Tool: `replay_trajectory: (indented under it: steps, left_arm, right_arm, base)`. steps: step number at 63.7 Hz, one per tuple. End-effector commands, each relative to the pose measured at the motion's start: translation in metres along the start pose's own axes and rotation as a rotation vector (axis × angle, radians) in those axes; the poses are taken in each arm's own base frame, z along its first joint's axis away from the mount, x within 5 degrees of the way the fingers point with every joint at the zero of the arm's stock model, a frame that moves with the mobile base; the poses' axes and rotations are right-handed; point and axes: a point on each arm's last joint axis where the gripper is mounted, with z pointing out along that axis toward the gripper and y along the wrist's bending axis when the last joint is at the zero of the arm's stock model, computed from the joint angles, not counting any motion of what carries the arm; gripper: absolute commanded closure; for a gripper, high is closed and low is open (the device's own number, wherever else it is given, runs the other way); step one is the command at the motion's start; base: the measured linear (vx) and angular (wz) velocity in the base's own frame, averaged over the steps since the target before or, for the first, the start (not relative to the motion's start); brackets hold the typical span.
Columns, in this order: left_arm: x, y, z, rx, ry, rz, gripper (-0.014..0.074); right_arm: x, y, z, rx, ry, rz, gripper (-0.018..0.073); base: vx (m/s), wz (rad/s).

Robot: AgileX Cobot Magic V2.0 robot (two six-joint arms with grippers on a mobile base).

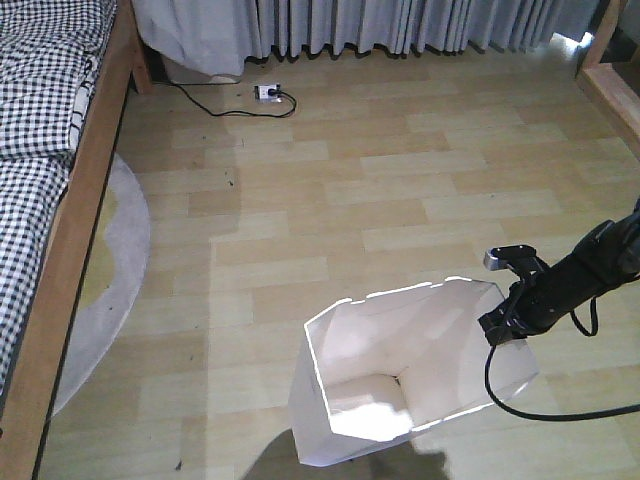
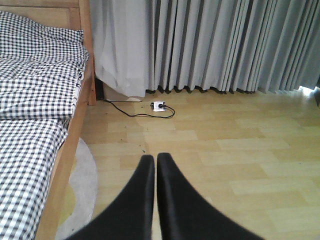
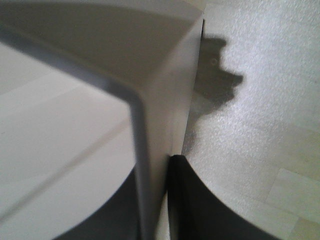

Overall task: Move trash bin to bedside with robot
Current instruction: 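Drive toward the curtains beside the checkered bed carrying the bin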

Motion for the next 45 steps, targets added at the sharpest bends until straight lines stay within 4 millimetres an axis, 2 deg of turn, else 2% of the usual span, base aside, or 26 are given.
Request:
replay_trajectory:
  steps: [1,45]
  left_arm:
    - [-0.0031,0.0000,-0.0002,0.003,-0.072,-0.010,0.0602]
    - [-0.0031,0.0000,-0.0002,0.003,-0.072,-0.010,0.0602]
  right_arm:
    - [-0.0149,0.0141,-0.0305,-0.094,-0.057,0.017,0.0566]
    - [-0.0149,0.0141,-0.0305,-0.094,-0.057,0.017,0.0566]
  base:
    - [0.26,-0.02]
    - [0.26,0.03]
